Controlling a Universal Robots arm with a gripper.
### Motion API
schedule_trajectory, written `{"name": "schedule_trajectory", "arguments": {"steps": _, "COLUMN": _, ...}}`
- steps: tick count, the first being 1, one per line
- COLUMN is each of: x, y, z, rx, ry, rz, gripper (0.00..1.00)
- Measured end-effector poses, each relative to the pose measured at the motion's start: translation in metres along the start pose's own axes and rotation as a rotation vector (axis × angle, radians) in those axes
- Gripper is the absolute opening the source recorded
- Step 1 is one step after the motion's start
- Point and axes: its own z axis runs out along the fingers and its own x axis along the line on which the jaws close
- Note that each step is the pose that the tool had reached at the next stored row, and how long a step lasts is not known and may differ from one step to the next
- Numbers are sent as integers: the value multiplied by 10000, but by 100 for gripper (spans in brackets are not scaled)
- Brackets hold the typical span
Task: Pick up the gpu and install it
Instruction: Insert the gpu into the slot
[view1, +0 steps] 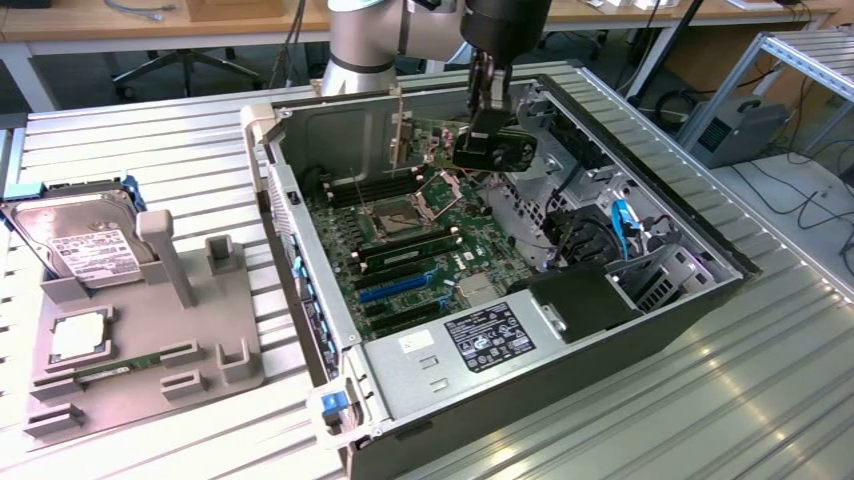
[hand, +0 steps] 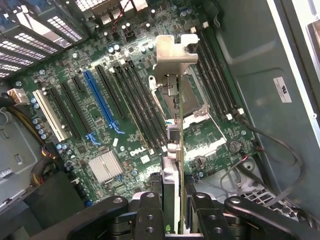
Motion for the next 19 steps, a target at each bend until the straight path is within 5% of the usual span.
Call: {"name": "schedule_trajectory", "arguments": {"steps": 19, "x": 0, "y": 0, "z": 0, "rx": -14, "ry": -24, "rz": -444, "gripper": 27}}
